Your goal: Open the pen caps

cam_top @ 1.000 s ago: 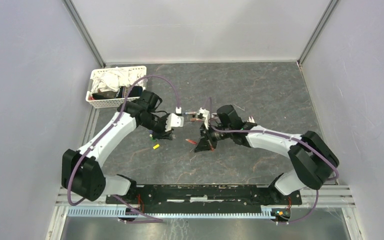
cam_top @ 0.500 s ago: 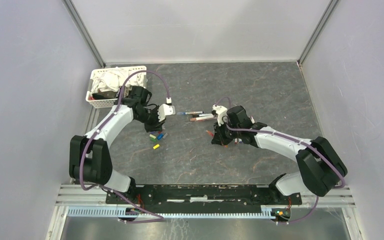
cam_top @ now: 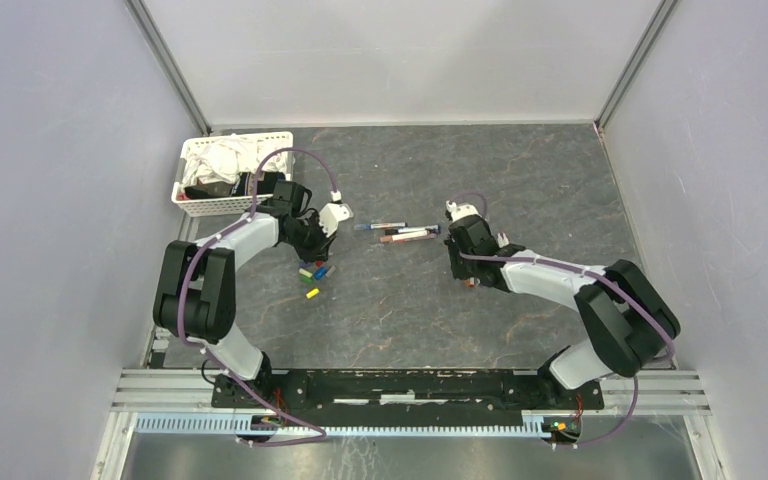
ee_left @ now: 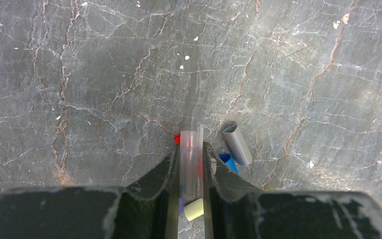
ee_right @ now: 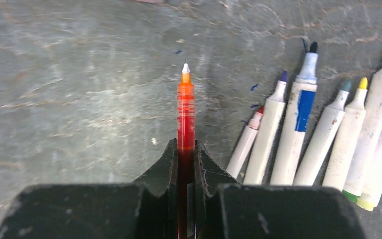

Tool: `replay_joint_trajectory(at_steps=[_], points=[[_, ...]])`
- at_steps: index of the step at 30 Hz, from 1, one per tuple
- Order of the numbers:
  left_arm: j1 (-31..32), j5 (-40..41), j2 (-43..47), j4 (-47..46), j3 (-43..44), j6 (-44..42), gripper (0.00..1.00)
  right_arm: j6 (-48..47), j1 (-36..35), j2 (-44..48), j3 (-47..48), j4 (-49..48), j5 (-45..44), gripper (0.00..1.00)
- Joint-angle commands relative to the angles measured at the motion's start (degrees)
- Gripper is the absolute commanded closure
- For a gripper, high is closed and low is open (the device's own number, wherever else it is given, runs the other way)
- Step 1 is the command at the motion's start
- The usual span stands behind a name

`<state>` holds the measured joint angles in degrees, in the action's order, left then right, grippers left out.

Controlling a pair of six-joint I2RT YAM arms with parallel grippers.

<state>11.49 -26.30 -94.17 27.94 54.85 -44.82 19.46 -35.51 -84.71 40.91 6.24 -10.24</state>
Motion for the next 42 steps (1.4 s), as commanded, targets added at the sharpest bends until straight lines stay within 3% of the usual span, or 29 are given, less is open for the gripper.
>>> replay_joint_trajectory(at_steps=[1, 3, 9, 12, 15, 17, 19, 21, 22, 28, 32, 36, 42], points=[[-0.06, 0.37, -0.42, -2.83, -1.20, 3.15, 0.74, 4.14, -0.08, -3.86, 1.78, -1.89, -8.57, 1.00], [-0.08, -0.28, 0.34, -1.74, -1.32, 2.76, 0.66, 5.02, -0.03, -5.35, 2.07, -1.52, -9.38, 0.98], [-0.06, -2.76, 5.20, 2.95, -0.21, 2.00, 0.51, 5.58, 0.02, -6.81, 1.16, -1.59, -9.82, 0.80], [-0.10, -3.98, 7.31, 6.26, 2.37, 2.60, 0.47, 5.58, -0.02, -6.16, 0.47, -1.58, -10.06, 0.69], [-0.15, -4.79, 8.96, 10.11, 6.47, 3.89, 0.45, 5.59, -0.05, -4.79, -0.30, -1.89, -10.65, 0.68], [-0.13, -5.54, 10.36, 12.24, 8.95, 4.57, 0.29, 5.33, -0.03, -4.03, -0.26, -1.48, -11.02, 0.68], [-0.15, -5.93, 11.83, 14.07, 11.69, 6.00, 0.26, 4.86, -0.04, -3.20, 0.19, -1.03, -11.46, 0.69], [-0.15, -5.18, 12.96, 15.84, 15.08, 7.91, 0.08, 4.73, -0.01, -1.87, 1.01, -0.20, -12.64, 0.70], [-0.21, -4.76, 13.43, 16.86, 16.82, 8.49, 0.06, 4.56, -0.05, -1.26, 1.54, -0.04, -12.93, 0.70], [-0.53, -0.99, 16.91, 19.11, 23.38, 11.74, 0.00, 0.10, -0.04, 0.28, 8.60, -0.02, -10.53, 0.66], [-1.16, 0.83, 19.49, 17.17, 22.19, 13.57, 0.00, -9.96, -0.09, -2.73, 14.80, -3.51, 2.65, 0.55], [-1.70, 0.27, 20.37, 17.77, 21.63, 13.76, 0.00, -18.95, -0.13, -9.10, 22.44, -1.52, 13.18, 0.52], [-1.90, -1.71, 20.48, 20.15, 21.44, 12.31, 0.00, -30.83, -0.08, -22.80, 37.26, 11.02, 21.87, 0.49]])
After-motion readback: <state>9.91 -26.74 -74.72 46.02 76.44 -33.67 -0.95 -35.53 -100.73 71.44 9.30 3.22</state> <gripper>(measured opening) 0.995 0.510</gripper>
